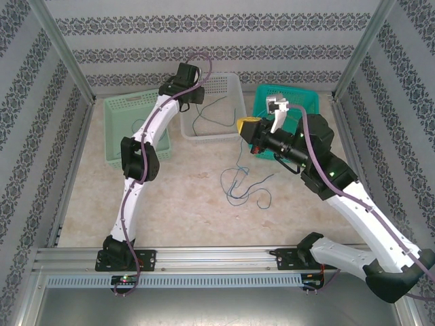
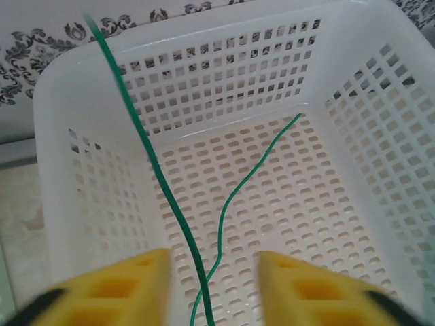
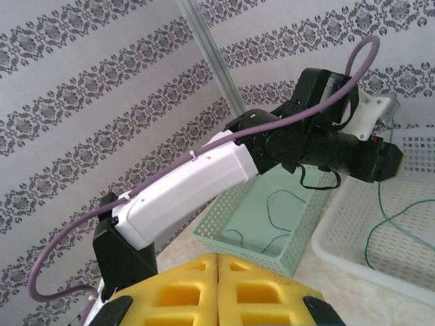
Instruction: Untangle the cables
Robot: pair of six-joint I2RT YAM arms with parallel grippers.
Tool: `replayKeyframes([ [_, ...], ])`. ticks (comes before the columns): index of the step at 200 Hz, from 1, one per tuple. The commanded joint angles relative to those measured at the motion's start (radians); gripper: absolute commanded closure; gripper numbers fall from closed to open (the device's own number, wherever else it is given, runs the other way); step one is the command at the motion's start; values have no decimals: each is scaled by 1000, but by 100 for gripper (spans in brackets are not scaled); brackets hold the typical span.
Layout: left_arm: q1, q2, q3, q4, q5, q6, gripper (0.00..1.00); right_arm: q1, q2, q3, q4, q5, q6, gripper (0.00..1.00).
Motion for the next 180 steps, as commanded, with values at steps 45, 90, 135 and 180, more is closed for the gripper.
replayKeyframes([
  [45,-19,-246,-243,44,72,7,0,-25,98,103,59,16,38,100],
  [90,-28,-666,-786,385,272,-103,0,-65,109,103,92,110,93,100],
  [135,-85,-946,-1195,722,643,-107,3,-88,162,97,155,112,194,100],
  [180,-163,-982,-1331,914,823,-175,3,-88,207,108,196,99,238,100],
])
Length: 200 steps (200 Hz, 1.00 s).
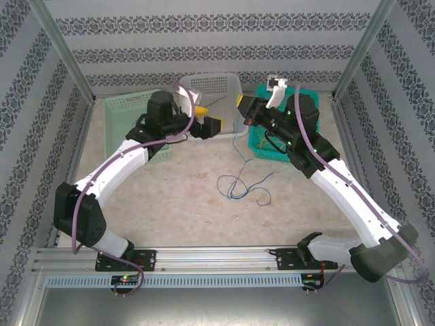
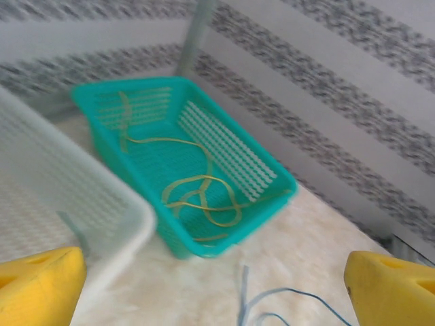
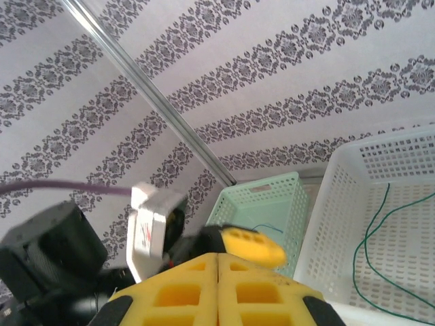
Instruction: Untangle the cables
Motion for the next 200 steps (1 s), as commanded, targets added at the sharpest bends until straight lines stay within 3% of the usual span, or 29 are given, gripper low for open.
replayKeyframes([
  [1,-36,6,-46,185,175,-62,3,-5,11,35,60,-2,44,100],
  [40,-102,4,-72,225,184,-40,3,-5,33,41,77,-7,60,100],
  [125,-113,-100,-201,351,139,-117,4,-22,39,26,75,-11,63,100],
  [200,-136,-14,-143,375,141,-128,8,-2,51,29,123,-62,126,100],
])
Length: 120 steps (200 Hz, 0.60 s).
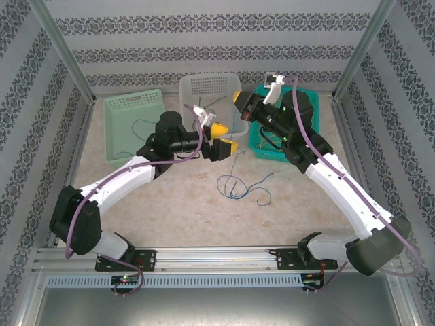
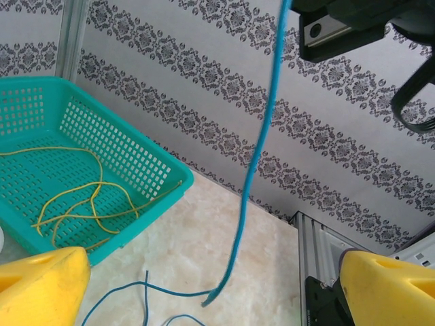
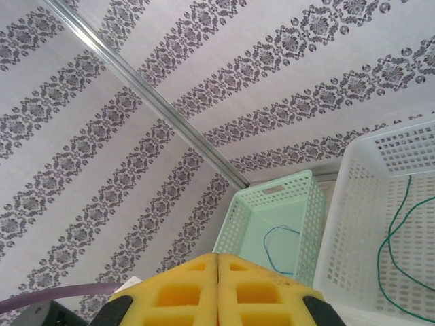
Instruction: Untangle the cables
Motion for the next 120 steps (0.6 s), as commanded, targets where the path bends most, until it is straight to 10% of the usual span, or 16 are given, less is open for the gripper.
replayKeyframes([
  [1,-14,42,47,67,13,-20,8,12,2,25,56,-30,33,100],
  [67,-20,56,116,-122,-79,72,90,4,-26,2,54,3,36,100],
  [120,119,-120,230,-408,-235,110,100,-41,-29,-62,-124,-2,-3,37],
])
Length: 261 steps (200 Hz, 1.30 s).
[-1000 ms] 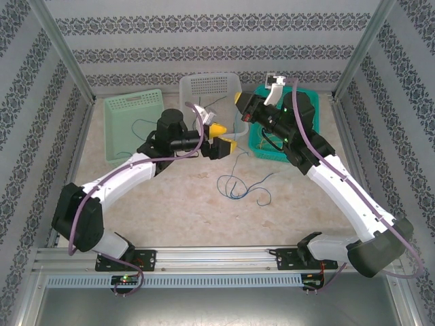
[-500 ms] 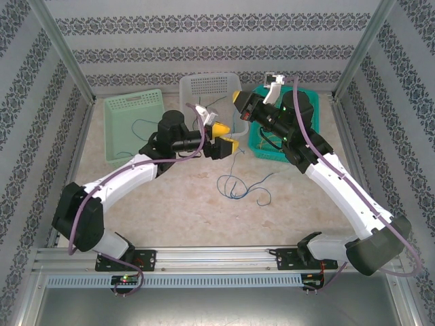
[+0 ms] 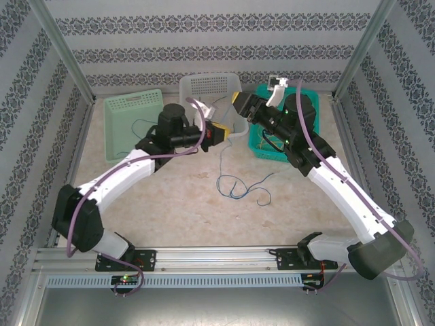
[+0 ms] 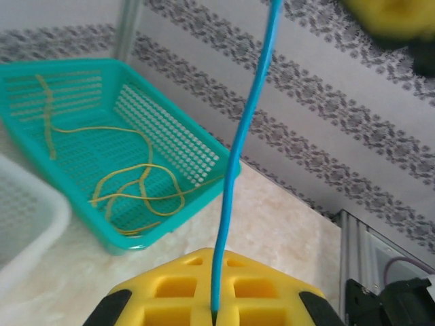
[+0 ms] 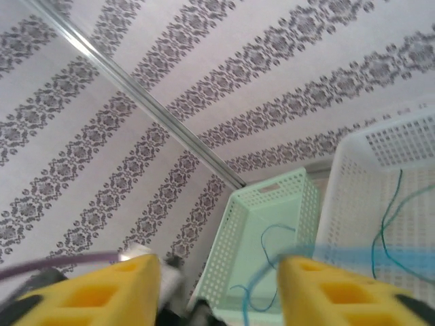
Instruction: Untangle the cables
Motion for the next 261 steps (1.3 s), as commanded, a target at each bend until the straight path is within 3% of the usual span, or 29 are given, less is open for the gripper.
replayKeyframes([
  [1,84,-118,109,-151,-96,30,100,-28,7,-26,-103,-26,-17,36],
  [21,121,-175,207,-250,-149,49,100,-39,33,-41,-137,-74,-22,24],
  [35,134,-200,268,-306,-184,62,100,-41,52,-55,-152,-87,-36,24],
  [81,181,-244,392,-458,-384,154,100,-32,128,-172,-165,-73,-84,32],
  [111,224,-256,409,-480,-417,159,100,-30,225,-260,-178,-33,-128,37],
  [152,302,-224,435,-553,-592,224,100,-19,341,-301,-143,-108,-119,44],
  [177,434,-156,410,-607,-561,180,100,5,338,-274,-184,-76,-159,43],
  [199,519,-122,319,-549,-524,139,100,17,331,-264,-223,-72,-184,43],
  [223,559,-99,260,-474,-506,125,100,26,310,-281,-244,-62,-191,43],
  [261,586,6,362,-502,-505,174,99,28,283,-324,-238,-53,-169,43],
])
